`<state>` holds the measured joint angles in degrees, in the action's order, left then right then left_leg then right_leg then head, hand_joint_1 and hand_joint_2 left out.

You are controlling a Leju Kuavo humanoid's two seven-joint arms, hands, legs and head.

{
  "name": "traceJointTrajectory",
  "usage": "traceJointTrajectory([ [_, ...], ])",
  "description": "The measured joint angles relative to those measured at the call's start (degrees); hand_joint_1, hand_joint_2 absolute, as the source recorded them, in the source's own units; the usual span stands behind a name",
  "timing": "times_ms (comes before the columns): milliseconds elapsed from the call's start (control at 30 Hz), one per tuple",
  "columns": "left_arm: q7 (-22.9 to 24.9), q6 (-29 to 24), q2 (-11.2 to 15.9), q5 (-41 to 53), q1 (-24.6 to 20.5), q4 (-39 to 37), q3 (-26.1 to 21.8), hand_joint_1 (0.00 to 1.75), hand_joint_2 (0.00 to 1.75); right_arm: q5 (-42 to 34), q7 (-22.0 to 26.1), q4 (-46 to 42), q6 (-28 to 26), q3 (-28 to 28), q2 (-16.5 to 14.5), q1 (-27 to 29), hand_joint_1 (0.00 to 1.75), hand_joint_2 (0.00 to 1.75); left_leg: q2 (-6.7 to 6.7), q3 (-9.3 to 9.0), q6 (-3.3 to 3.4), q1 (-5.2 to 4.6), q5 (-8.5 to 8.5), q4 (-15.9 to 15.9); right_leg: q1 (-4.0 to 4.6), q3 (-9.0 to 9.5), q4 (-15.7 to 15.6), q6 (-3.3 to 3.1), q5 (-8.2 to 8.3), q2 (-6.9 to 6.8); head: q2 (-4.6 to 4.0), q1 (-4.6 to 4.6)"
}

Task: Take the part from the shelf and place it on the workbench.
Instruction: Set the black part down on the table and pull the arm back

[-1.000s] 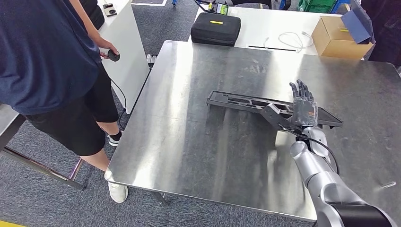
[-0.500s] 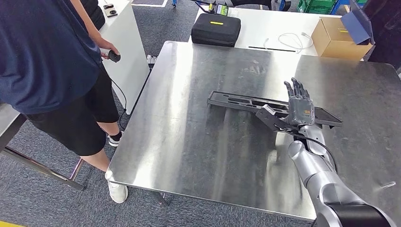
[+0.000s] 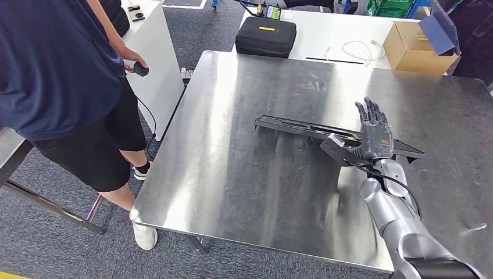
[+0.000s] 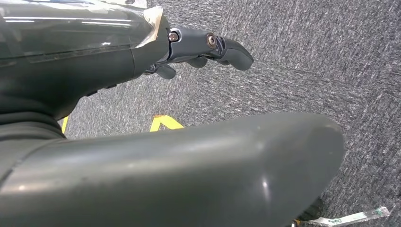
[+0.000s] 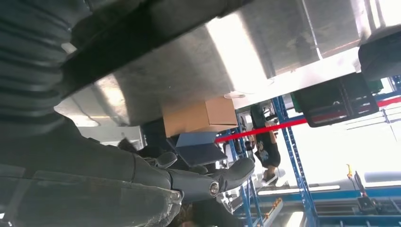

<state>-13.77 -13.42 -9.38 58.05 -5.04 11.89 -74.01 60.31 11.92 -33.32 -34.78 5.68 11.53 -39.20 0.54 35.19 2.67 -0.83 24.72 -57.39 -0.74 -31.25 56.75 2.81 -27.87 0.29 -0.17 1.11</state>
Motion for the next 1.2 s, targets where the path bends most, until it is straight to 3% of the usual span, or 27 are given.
traceJointTrajectory([
  [233,-0.1,0.2,0.0,0.0,0.0,0.0,0.0,0.0,0.0,1.3,-0.8,-3.7,0.0,0.7,0.1,1.6,0.0,0.0,-0.02,-0.02,0.0,0.0,0.0,0.0,0.0,0.01,0.0,0.0,0.0,0.01,0.0,0.01],
  [367,-0.2,0.4,0.0,0.0,0.0,0.0,0.0,0.0,0.0,1.8,-1.3,-5.5,0.3,1.5,0.0,1.9,0.0,1.75,-0.01,-0.04,0.0,0.0,0.0,0.0,0.0,0.03,0.0,0.0,0.0,0.0,0.0,0.01],
  [967,0.1,0.4,0.1,0.0,0.0,0.0,0.0,0.0,0.0,3.2,-2.7,-9.7,1.9,3.6,-0.5,3.3,0.0,1.75,-0.01,-0.12,-0.01,-0.01,0.01,0.0,0.0,0.13,0.0,0.0,0.0,0.0,0.0,0.01],
  [1200,0.4,-0.3,0.1,-0.4,0.0,0.0,0.0,0.0,0.0,10.8,-6.8,-9.9,0.4,6.0,-0.5,3.2,0.0,1.75,-0.01,-0.17,-0.01,-0.01,0.01,0.0,0.0,0.19,0.0,0.0,0.0,0.0,0.0,0.0],
])
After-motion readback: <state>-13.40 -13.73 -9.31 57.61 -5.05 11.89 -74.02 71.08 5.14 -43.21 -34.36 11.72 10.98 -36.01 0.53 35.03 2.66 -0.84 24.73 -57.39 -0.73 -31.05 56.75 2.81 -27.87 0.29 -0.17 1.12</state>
